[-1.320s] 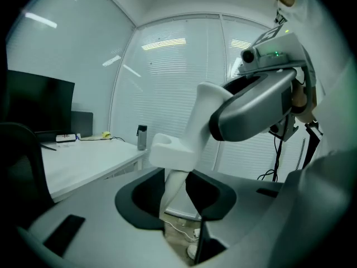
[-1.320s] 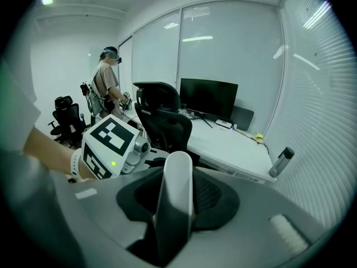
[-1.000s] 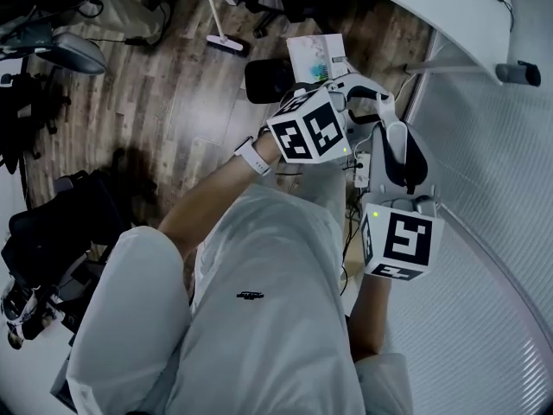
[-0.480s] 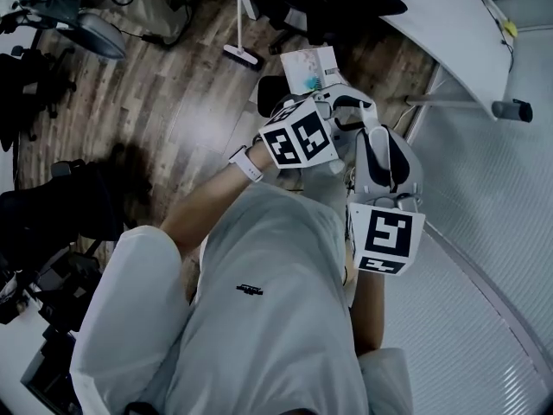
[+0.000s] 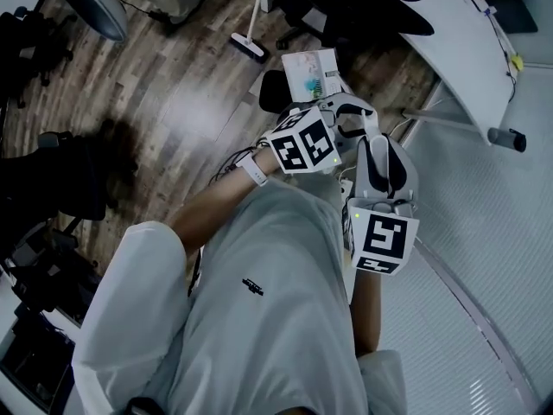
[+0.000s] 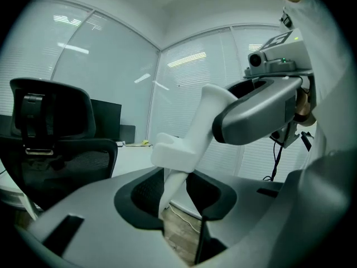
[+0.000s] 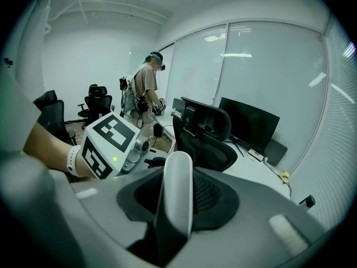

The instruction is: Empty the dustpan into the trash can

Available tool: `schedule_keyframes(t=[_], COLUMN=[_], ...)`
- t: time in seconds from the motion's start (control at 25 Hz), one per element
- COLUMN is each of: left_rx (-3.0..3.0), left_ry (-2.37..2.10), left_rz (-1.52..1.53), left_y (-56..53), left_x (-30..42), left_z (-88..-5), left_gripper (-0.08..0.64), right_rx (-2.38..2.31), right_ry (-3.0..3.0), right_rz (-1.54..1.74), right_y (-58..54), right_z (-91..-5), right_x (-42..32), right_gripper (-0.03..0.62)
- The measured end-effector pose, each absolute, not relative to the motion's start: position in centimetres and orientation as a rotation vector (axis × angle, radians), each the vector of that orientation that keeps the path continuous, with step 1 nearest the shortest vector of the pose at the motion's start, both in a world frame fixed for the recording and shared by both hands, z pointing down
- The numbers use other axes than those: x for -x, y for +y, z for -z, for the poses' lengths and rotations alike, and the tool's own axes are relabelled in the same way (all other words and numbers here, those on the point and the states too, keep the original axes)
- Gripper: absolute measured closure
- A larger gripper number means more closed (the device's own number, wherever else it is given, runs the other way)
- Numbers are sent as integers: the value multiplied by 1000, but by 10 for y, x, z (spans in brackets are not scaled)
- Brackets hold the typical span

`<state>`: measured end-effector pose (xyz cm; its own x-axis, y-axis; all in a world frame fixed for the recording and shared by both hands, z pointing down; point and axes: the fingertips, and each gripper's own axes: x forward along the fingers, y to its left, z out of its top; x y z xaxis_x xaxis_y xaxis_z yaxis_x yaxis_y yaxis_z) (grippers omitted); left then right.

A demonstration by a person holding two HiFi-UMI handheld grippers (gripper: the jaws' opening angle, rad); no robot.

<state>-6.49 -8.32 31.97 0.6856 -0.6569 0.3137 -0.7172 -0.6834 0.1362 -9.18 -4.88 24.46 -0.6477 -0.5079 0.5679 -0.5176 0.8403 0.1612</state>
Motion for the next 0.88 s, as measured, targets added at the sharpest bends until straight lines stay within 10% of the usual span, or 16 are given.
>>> schedule_keyframes(t=[0.88], left_rx=[-2460], left_ry=[-1371], left_rz=[-131], left_y=[-36], left_x=[147], left_z=[-346], left_gripper=[428], right_rx=[-434], right_ry=[-2389], right_rz=[218], right_y=[7], right_z=[-274], right_x=[169], right_gripper=[466])
